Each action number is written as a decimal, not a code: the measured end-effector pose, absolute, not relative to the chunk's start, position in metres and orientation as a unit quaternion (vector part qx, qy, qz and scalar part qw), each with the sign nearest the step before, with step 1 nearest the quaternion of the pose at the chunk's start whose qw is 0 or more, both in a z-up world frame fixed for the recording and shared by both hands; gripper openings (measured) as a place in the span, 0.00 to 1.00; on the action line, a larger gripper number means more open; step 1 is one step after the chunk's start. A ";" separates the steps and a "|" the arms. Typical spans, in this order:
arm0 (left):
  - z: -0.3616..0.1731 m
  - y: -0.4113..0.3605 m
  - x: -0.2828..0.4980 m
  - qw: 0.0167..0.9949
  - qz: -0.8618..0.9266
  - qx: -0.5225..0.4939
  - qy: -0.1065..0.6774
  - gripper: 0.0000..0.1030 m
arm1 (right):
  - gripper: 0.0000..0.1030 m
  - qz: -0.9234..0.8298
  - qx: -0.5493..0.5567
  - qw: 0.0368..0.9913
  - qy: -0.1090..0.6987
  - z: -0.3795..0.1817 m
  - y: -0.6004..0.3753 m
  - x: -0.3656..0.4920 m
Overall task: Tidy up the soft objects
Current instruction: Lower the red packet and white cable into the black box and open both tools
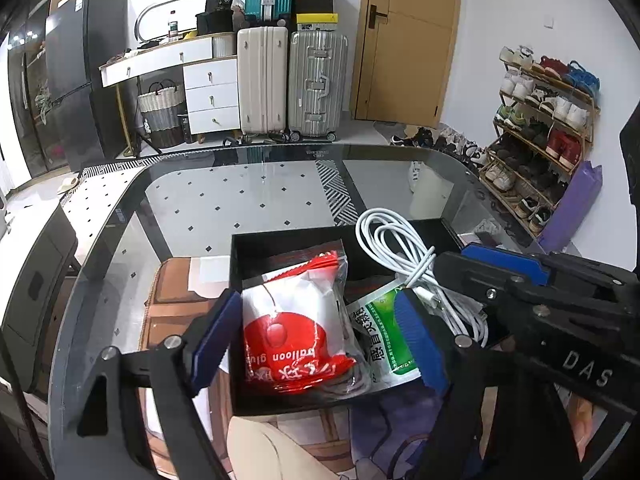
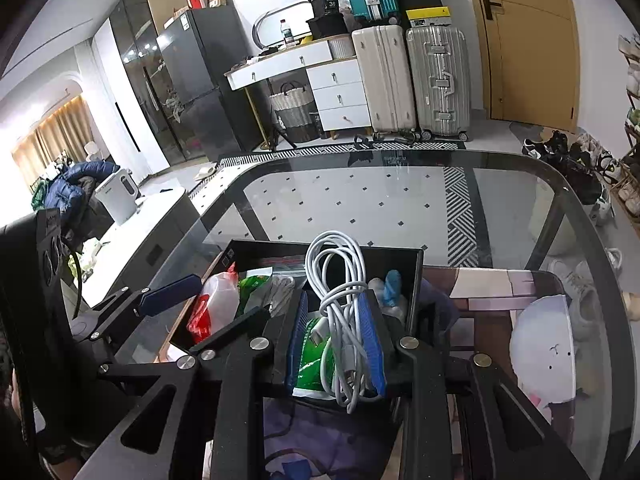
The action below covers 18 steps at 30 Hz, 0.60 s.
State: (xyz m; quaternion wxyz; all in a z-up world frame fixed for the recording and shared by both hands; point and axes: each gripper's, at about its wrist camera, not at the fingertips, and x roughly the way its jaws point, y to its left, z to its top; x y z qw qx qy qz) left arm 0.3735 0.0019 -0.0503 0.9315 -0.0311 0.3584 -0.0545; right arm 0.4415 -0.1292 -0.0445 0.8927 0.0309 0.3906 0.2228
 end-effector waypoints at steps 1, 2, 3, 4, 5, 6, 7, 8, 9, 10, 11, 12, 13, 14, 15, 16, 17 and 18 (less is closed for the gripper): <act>-0.050 0.004 0.373 0.932 -0.057 -0.034 0.358 0.78 | 0.27 0.222 0.034 0.894 0.388 -0.043 -0.131 0.441; -0.049 0.005 0.372 0.932 -0.059 -0.037 0.357 0.78 | 0.27 0.223 0.036 0.894 0.386 -0.041 -0.131 0.440; -0.047 0.005 0.371 0.932 -0.062 -0.038 0.355 0.78 | 0.27 0.225 0.037 0.894 0.385 -0.040 -0.132 0.439; -0.045 0.006 0.370 0.933 -0.064 -0.037 0.352 0.78 | 0.27 0.225 0.039 0.895 0.383 -0.039 -0.134 0.438; -0.043 0.007 0.368 0.935 -0.066 -0.036 0.347 0.78 | 0.27 0.225 0.039 0.896 0.381 -0.037 -0.135 0.437; -0.041 0.009 0.366 0.936 -0.070 -0.038 0.344 0.79 | 0.27 0.225 0.038 0.898 0.377 -0.035 -0.136 0.435; -0.039 0.011 0.364 0.936 -0.077 -0.041 0.342 0.79 | 0.27 0.225 0.036 0.898 0.375 -0.033 -0.136 0.434; -0.037 0.014 0.363 0.936 -0.082 -0.045 0.340 0.80 | 0.27 0.225 0.035 0.899 0.375 -0.032 -0.137 0.433; -0.035 0.017 0.361 0.937 -0.083 -0.052 0.337 0.81 | 0.27 0.227 0.037 0.898 0.375 -0.031 -0.138 0.432; -0.033 0.020 0.359 0.937 -0.085 -0.059 0.334 0.82 | 0.27 0.229 0.039 0.898 0.375 -0.030 -0.138 0.430; -0.030 0.024 0.357 0.937 -0.088 -0.069 0.331 0.84 | 0.27 0.230 0.040 0.898 0.373 -0.029 -0.139 0.429; -0.029 0.029 0.355 0.937 -0.090 -0.076 0.329 0.85 | 0.27 0.229 0.041 0.898 0.372 -0.028 -0.139 0.428; -0.027 0.032 0.354 0.937 -0.091 -0.082 0.327 0.85 | 0.27 0.230 0.042 0.899 0.370 -0.026 -0.141 0.427; -0.023 0.035 0.351 0.938 -0.093 -0.088 0.323 0.85 | 0.27 0.231 0.044 0.899 0.369 -0.024 -0.142 0.426; -0.021 0.037 0.350 0.939 -0.094 -0.089 0.320 0.85 | 0.27 0.233 0.047 0.899 0.367 -0.022 -0.143 0.424; -0.019 0.039 0.348 0.940 -0.094 -0.089 0.316 0.85 | 0.27 0.234 0.047 0.900 0.365 -0.020 -0.144 0.421; -0.015 0.040 0.345 0.942 -0.093 -0.089 0.311 0.85 | 0.27 0.233 0.044 0.901 0.363 -0.018 -0.145 0.419; -0.014 0.042 0.342 0.942 -0.093 -0.089 0.309 0.85 | 0.27 0.232 0.039 0.903 0.359 -0.015 -0.144 0.415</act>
